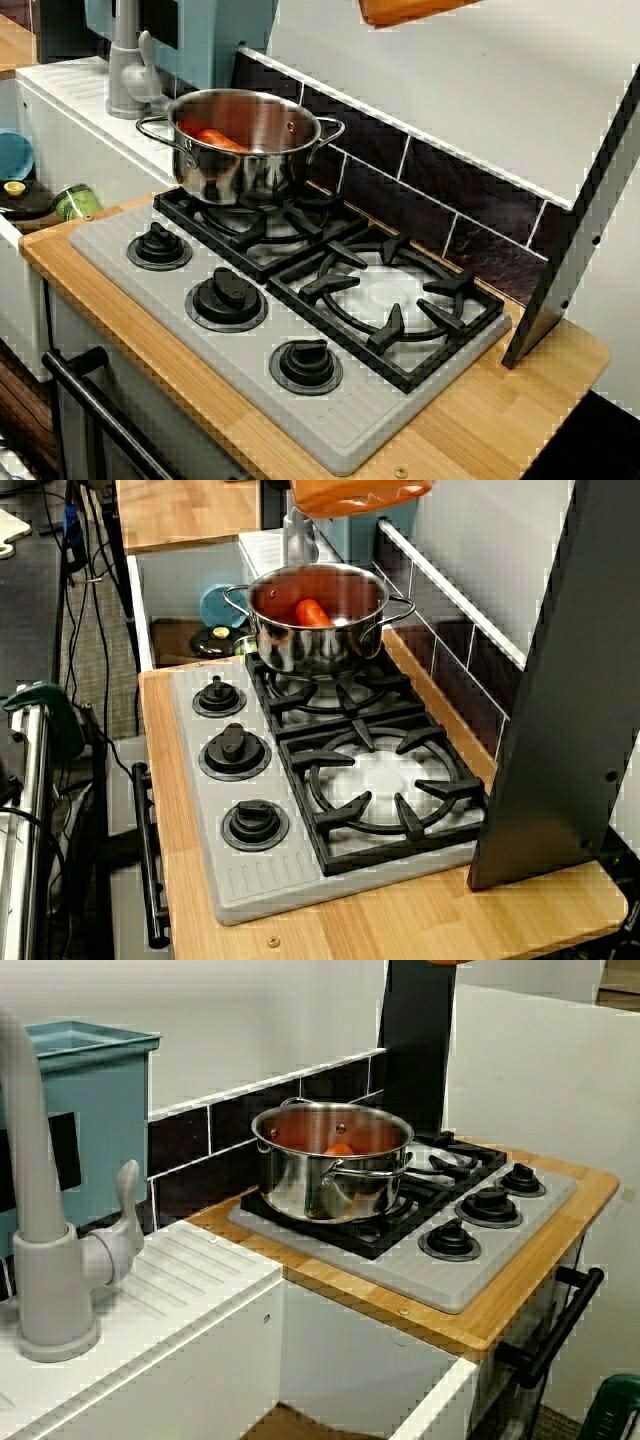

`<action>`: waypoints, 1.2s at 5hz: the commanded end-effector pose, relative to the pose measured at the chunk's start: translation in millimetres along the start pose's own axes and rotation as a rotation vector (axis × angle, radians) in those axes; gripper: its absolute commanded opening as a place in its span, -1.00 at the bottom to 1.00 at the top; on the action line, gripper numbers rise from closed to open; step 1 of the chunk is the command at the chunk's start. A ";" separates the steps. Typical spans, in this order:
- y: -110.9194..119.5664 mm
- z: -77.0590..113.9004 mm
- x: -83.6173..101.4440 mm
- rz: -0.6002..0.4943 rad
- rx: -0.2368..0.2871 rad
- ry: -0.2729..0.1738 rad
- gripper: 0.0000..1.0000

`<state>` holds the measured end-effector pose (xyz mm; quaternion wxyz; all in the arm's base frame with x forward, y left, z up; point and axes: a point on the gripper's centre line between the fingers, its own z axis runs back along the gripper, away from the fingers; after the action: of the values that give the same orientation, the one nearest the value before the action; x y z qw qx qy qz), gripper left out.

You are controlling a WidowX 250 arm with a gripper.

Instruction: Lift pot from stove

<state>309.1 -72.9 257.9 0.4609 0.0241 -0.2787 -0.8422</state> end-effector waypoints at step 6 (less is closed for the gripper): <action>5.8 22.3 -2.1 -0.024 0.056 0.024 -1.00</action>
<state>309.6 -69.6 262.5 0.4591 0.0245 -0.2833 -0.8417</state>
